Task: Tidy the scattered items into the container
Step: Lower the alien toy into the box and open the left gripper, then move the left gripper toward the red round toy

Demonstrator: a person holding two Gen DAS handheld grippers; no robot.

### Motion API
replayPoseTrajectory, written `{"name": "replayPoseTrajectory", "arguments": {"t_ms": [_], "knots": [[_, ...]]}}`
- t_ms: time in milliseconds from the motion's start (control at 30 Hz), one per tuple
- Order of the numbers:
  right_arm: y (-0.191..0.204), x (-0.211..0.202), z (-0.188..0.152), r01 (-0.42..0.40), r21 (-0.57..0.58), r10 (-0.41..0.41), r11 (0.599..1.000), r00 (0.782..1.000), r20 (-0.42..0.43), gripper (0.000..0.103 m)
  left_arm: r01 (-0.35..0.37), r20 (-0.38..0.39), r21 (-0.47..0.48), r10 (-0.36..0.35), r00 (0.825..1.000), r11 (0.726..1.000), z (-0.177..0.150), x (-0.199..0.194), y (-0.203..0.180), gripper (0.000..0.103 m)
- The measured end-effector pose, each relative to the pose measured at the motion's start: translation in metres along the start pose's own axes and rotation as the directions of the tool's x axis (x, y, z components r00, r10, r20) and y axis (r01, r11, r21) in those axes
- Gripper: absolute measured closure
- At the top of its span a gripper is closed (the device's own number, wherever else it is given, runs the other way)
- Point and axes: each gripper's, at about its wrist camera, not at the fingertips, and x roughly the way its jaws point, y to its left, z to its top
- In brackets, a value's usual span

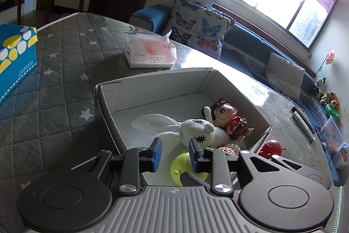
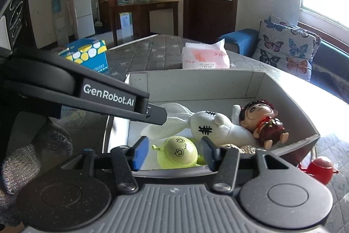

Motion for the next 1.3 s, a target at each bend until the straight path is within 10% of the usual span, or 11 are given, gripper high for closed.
{"name": "replayPoseTrajectory", "arguments": {"t_ms": [1300], "knots": [[-0.063,-0.089,-0.078,0.152,0.162,-0.16,0.975,0.986,0.037,0.041,0.095,-0.021,0.158,-0.093,0.995,0.983,-0.059,-0.015,-0.098,0.074]]}}
